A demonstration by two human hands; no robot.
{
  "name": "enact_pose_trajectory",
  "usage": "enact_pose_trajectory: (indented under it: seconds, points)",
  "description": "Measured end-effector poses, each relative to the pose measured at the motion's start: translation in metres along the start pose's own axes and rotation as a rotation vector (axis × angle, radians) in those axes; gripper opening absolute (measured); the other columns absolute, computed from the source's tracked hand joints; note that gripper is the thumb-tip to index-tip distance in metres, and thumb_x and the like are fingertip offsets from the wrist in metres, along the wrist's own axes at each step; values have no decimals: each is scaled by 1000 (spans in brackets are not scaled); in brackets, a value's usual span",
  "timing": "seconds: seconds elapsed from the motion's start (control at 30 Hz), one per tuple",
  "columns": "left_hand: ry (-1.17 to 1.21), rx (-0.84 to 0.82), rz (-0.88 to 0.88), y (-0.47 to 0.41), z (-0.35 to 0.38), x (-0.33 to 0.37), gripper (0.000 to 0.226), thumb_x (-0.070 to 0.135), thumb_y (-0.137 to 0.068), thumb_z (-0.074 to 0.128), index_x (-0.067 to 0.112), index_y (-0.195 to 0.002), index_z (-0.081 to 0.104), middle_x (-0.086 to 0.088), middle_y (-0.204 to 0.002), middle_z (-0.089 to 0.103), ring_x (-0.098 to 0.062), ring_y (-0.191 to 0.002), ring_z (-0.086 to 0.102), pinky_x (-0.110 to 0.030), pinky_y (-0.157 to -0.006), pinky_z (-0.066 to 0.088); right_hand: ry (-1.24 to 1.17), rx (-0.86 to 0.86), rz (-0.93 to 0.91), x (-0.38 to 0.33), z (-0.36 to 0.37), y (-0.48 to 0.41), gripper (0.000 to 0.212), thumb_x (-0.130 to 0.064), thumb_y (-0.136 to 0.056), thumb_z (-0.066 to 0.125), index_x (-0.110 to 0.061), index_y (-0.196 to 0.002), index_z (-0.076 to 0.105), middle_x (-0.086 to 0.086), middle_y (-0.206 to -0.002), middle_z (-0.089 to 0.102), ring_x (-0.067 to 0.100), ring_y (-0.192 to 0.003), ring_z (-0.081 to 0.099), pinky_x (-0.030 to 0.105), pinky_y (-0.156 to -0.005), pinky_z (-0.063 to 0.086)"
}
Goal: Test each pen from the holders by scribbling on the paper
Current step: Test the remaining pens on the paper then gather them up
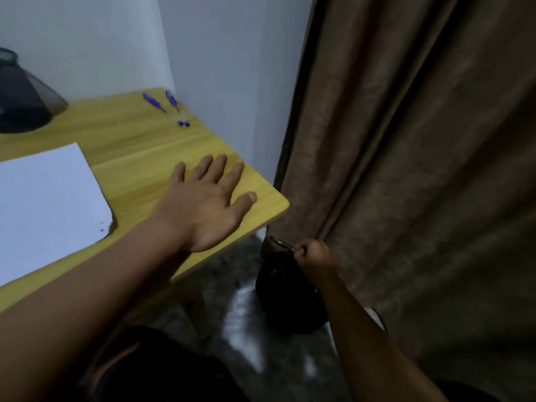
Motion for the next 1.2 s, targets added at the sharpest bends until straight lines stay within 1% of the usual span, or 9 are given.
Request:
enact_pose_trajectory:
  seconds: [0.17, 0.33, 0.53, 0.67, 0.77, 0.87, 0.97, 1.1, 1.2]
  points:
    - [11, 9, 2, 1, -1, 0, 78, 72, -87, -3, 36, -156, -5, 3, -166, -8, -14, -152, -10, -52, -122, 0, 40, 6, 25, 12, 19, 3, 21, -22, -93, 60, -15, -100, 79, 15, -105, 75, 36, -98, 68, 38, -84, 52]
    - [9, 14, 17, 2, -1, 0, 79, 74, -85, -4, 37, -155, -7, 3, -166, -8, -14, -152, -11, -50, -122, -1, 87, -8, 30, 34, 41, -9, 24, -29, -98, 59, -16, -103, 78, 10, -102, 76, 32, -95, 69, 38, -84, 54]
    - [12, 19, 7, 1, -3, 0, 79, 74, -85, -2, 39, -155, -7, 5, -166, -9, -12, -152, -10, -49, -122, -2, 91, 0, 40, 59, 54, -8, 22, -27, -96, 62, -13, -98, 79, 9, -99, 76, 29, -94, 70, 36, -84, 52]
    - [12, 26, 5, 2, -3, 1, 79, 75, -84, -3, 39, -155, -7, 6, -166, -8, -12, -152, -9, -49, -122, -1, 75, 15, 28, 69, 43, -3, 25, -32, -93, 68, -13, -106, 78, 9, -105, 77, 30, -97, 70, 37, -86, 53]
    - [18, 26, 8, 2, -4, 2, 80, 75, -84, -5, 38, -155, -6, 5, -166, -7, -13, -152, -9, -50, -122, -1, 18, -7, 45, 63, 23, 2, 32, -39, -94, 63, -20, -117, 76, 7, -115, 75, 29, -105, 69, 37, -90, 55]
    - [29, 21, 2, 3, -6, 2, 82, 75, -83, -5, 37, -156, -5, 4, -166, -6, -14, -152, -8, -51, -122, 0, -17, 28, 9, 39, -12, 5, 36, -43, -93, 64, -23, -121, 72, 7, -119, 71, 28, -114, 64, 37, -93, 51]
    - [40, 4, -7, 3, -8, 3, 84, 75, -83, -4, 35, -157, -3, 4, -166, -6, -15, -153, -8, -52, -122, 0, 4, 85, -112, -6, -56, 8, 37, -36, -94, 65, -17, -126, 70, 8, -124, 70, 28, -121, 60, 34, -100, 47]
    - [70, -39, -13, 2, -13, 2, 79, 71, -92, 13, 29, -158, 1, 2, -166, -5, -17, -153, -6, -51, -122, 0, 21, 166, -229, -74, -122, 16, 33, -28, -96, 63, -17, -126, 71, 7, -125, 73, 27, -120, 64, 34, -100, 51]
    - [173, 2, -18, 9, -33, -4, 78, 64, -96, 31, 19, -158, 14, -7, -165, 13, -23, -152, 12, -44, -122, 16, 36, 235, -322, -127, -170, 25, 32, -27, -95, 64, -16, -125, 72, 7, -124, 74, 27, -118, 67, 33, -99, 52]
Point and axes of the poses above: each hand's wrist, its own y-axis away from the middle knuckle, its own z-axis out of the palm, x = y × z, the point moved 5 cm from there along -y, towards the middle knuckle
